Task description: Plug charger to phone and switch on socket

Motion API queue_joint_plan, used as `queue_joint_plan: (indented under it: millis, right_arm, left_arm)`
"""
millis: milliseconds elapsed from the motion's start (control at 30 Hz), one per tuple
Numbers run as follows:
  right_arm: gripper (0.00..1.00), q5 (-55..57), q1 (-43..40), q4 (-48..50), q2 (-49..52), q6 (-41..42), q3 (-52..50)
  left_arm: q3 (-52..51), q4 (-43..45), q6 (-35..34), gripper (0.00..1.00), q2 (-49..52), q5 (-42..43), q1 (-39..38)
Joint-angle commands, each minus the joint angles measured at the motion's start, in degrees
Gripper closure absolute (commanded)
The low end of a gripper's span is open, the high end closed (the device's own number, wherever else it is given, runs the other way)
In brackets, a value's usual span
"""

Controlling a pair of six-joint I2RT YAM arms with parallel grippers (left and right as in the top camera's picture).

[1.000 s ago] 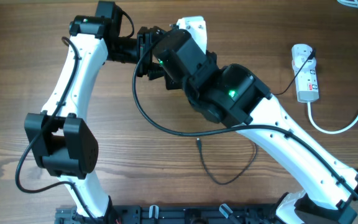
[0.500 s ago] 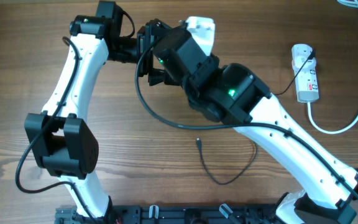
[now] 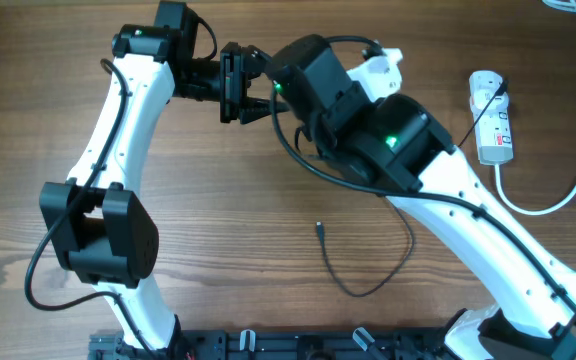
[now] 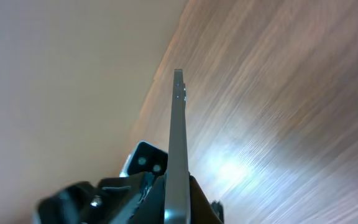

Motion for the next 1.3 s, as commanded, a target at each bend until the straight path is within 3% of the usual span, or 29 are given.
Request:
queue_joint_plan:
  millis: [0,33,133,233,533,700,933,1267]
  right_arm:
    - [0.96,-1.7,-0.1,0.2,-1.9,10.3,1.2]
    - [0.96,-1.7,-0.1,0.1,-1.9,10.8,1.2]
    - [0.96,-1.7,-0.1,-0.3,-1.9,14.1,1.2]
    - [0.96,-2.5,-0.1,-0.4,-1.9,14.4,1.2]
    - [0.96,-3.4,0.0,-1.9,-1.9,14.4,1.1]
    - [0.96,-3.7,0.0,-1.3,-1.9,14.4,1.1]
    - [0.96,-6.4,0.0,0.1,-1.9,14.4,1.1]
    - [0.95,-6.0,0.0,-0.1,-1.9,14.3,1.1]
  left_arm:
    - [0.9,0.0,-0.5,0.45,-2.1,1.1,-0.1]
    - [0.9,0.0,-0.5,0.51,-2.1,1.1,-0.1]
    - [0.9,0.0,-0.5,0.53,-2.1,1.1,-0.1]
    - [0.9,0.0,-0.5,0.62,-2.1,1.1,-0.1]
    - [0.9,0.0,-0.5,0.63,-2.1,1.1,-0.1]
    - [0.9,0.0,-0.5,0.71,-2.1,1.1,-0.1]
    - [0.9,0.0,-0.5,0.7,-2.1,1.1,-0.1]
    - [0.9,0.0,-0.5,0.77,-2.1,1.1,-0.1]
